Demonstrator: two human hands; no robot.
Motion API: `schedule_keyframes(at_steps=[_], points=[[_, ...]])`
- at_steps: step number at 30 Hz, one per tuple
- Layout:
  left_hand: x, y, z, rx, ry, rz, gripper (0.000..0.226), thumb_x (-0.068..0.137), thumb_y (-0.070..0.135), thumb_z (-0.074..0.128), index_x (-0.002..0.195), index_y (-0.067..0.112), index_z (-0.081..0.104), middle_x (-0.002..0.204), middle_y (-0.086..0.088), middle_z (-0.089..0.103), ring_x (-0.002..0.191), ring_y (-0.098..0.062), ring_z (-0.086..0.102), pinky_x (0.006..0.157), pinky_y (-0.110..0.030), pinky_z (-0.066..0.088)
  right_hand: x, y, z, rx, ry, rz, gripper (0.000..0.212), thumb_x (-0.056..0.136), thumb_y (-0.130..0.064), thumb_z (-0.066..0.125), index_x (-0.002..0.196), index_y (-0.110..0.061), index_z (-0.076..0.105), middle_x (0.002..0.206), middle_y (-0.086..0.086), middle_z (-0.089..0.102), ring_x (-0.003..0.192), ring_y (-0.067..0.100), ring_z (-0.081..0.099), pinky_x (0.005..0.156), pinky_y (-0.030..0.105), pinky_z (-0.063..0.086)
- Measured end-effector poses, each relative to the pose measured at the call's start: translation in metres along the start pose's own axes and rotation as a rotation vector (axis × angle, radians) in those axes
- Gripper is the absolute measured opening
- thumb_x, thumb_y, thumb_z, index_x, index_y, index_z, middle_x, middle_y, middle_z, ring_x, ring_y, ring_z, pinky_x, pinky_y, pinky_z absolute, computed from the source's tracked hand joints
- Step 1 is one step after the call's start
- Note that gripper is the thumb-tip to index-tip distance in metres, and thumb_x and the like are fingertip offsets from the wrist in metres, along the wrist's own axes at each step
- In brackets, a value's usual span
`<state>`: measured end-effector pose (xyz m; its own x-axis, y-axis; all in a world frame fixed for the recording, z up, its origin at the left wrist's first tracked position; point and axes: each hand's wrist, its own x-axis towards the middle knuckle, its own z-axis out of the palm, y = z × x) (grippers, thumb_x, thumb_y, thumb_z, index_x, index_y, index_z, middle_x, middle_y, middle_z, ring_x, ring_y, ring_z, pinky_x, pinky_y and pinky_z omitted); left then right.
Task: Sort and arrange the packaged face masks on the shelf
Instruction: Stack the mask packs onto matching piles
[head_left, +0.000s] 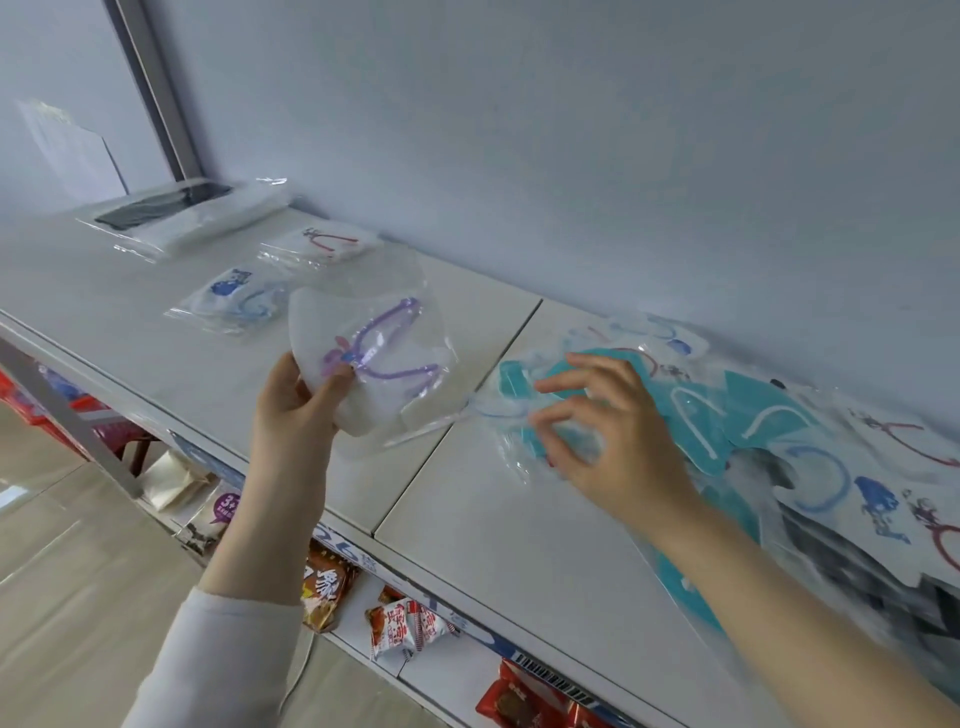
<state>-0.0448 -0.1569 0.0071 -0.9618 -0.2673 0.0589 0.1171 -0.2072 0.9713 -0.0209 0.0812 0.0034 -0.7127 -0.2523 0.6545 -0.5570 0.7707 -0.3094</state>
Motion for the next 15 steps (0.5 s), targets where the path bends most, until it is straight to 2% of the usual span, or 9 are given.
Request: schedule_keyframes(at_steps=[3,5,7,9,10,13,15], points=[[0.008,0.008,-0.005,-0.052,0.049,0.019,0.021,0.092,0.005,0.054,0.098,0.024,0.059,0.091,0.001,0.061,0.083,-0.013,0.058,0.086,-0.034,0.05,0.009,-0.011,-0.021,0.388,0.214,0.523,0.012,0.088,-0.018,0.061,0.078,-0.024,0.061,0.081,-0.011,0.066,0.079,0.001,0.06,0.077,0.017,0.046],[0.012,0.009,-0.005,-0.071,0.049,0.023,0.021,0.093,0.005,0.053,0.1,0.023,0.059,0.091,0.003,0.061,0.084,-0.012,0.058,0.086,-0.033,0.05,0.014,-0.005,-0.029,0.628,0.283,0.83,0.016,0.089,-0.017,0.06,0.074,-0.022,0.06,0.075,-0.002,0.065,0.073,0.011,0.059,0.07,0.025,0.048],[0.013,0.008,0.001,-0.067,0.026,0.016,0.021,0.092,0.004,0.054,0.102,0.022,0.059,0.09,0.003,0.061,0.084,-0.012,0.057,0.084,-0.032,0.049,0.016,0.005,-0.038,0.762,0.296,1.008,0.015,0.089,-0.017,0.059,0.074,-0.018,0.062,0.078,0.007,0.066,0.075,0.021,0.06,0.076,0.038,0.053],[0.01,0.005,0.01,-0.065,-0.012,0.01,0.021,0.092,0.003,0.054,0.098,0.023,0.059,0.087,0.003,0.06,0.082,-0.014,0.055,0.08,-0.03,0.047,0.014,0.013,-0.042,0.829,0.298,1.099,0.009,0.088,-0.012,0.059,0.081,-0.015,0.063,0.081,0.008,0.068,0.075,0.024,0.063,0.083,0.046,0.054],[0.007,0.004,0.016,-0.068,-0.032,0.007,0.021,0.092,0.003,0.053,0.096,0.023,0.059,0.086,0.002,0.06,0.081,-0.014,0.055,0.078,-0.03,0.046,0.009,0.017,-0.043,0.787,0.284,1.113,0.006,0.088,-0.011,0.058,0.088,-0.015,0.063,0.083,0.007,0.068,0.074,0.024,0.064,0.082,0.047,0.055],[-0.005,-0.004,0.034,-0.077,-0.116,-0.01,0.021,0.091,0.001,0.054,0.092,0.021,0.06,0.085,-0.001,0.061,0.081,-0.018,0.055,0.076,-0.031,0.045,-0.01,0.025,-0.042,0.437,0.128,1.024,0.019,0.087,-0.009,0.061,0.104,-0.018,0.058,0.09,0.003,0.068,0.076,0.025,0.067,0.077,0.047,0.056],[-0.015,-0.013,0.047,-0.06,-0.218,-0.033,0.016,0.088,0.004,0.06,0.09,0.02,0.062,0.084,-0.004,0.063,0.085,-0.023,0.055,0.077,-0.035,0.045,-0.023,0.025,-0.041,0.357,0.079,0.986,0.03,0.085,-0.003,0.063,0.112,-0.011,0.055,0.095,0.004,0.066,0.074,0.02,0.064,0.075,0.042,0.057]])
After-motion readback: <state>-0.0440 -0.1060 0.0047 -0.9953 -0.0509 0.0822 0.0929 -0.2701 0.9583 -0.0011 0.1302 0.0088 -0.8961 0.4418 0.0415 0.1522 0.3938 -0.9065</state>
